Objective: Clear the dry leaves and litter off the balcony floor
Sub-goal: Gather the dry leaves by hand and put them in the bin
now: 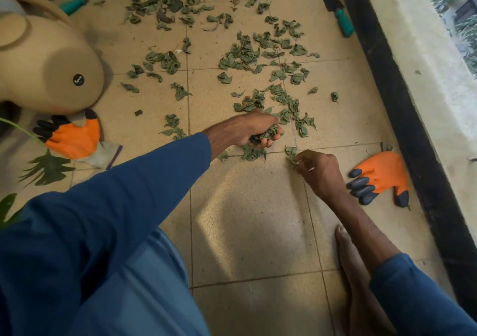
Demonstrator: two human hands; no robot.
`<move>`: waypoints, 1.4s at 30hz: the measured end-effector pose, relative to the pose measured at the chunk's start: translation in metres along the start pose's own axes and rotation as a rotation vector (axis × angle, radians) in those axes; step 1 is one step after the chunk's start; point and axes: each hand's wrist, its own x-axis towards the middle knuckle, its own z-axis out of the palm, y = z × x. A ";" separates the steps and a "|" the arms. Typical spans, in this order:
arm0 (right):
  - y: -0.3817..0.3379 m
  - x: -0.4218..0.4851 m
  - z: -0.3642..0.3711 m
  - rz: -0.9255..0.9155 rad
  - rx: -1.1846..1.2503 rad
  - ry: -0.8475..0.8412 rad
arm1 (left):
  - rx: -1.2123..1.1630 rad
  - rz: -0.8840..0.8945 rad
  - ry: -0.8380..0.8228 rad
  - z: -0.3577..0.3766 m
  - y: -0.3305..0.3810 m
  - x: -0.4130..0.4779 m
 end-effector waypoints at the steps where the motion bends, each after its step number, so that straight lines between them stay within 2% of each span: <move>1: 0.000 0.004 -0.002 -0.028 -0.002 0.005 | 0.005 0.002 -0.002 0.000 0.000 0.000; 7: 0.000 0.036 -0.003 -0.082 -0.063 -0.030 | 0.014 0.009 -0.014 -0.002 -0.002 0.001; 13: -0.014 0.042 0.011 0.020 -0.101 -0.134 | 0.033 -0.004 -0.021 -0.003 -0.004 0.002; 18: -0.014 0.035 0.007 0.122 -0.062 -0.066 | 0.020 -0.007 -0.018 -0.004 -0.004 0.002; 21: -0.017 0.034 -0.005 0.215 0.129 -0.052 | -0.005 -0.024 -0.022 -0.004 -0.005 0.003; 25: -0.040 0.033 -0.039 0.346 0.633 0.037 | -0.048 -0.050 -0.039 -0.004 -0.005 0.001; 27: -0.051 0.033 -0.055 0.345 0.833 0.054 | -0.068 -0.061 -0.060 -0.004 -0.004 -0.001; 29: -0.062 0.033 -0.068 0.291 0.912 0.044 | -0.086 -0.068 -0.093 -0.003 -0.003 -0.004; 33: -0.087 0.036 -0.076 0.161 0.860 -0.007 | -0.140 -0.061 -0.188 0.000 0.000 -0.010; 37: -0.096 0.042 -0.067 0.066 0.550 0.110 | -0.203 -0.077 -0.226 0.000 0.002 -0.012; 42: -0.106 0.045 -0.052 0.047 0.379 0.190 | -0.167 -0.029 -0.104 0.005 0.003 -0.014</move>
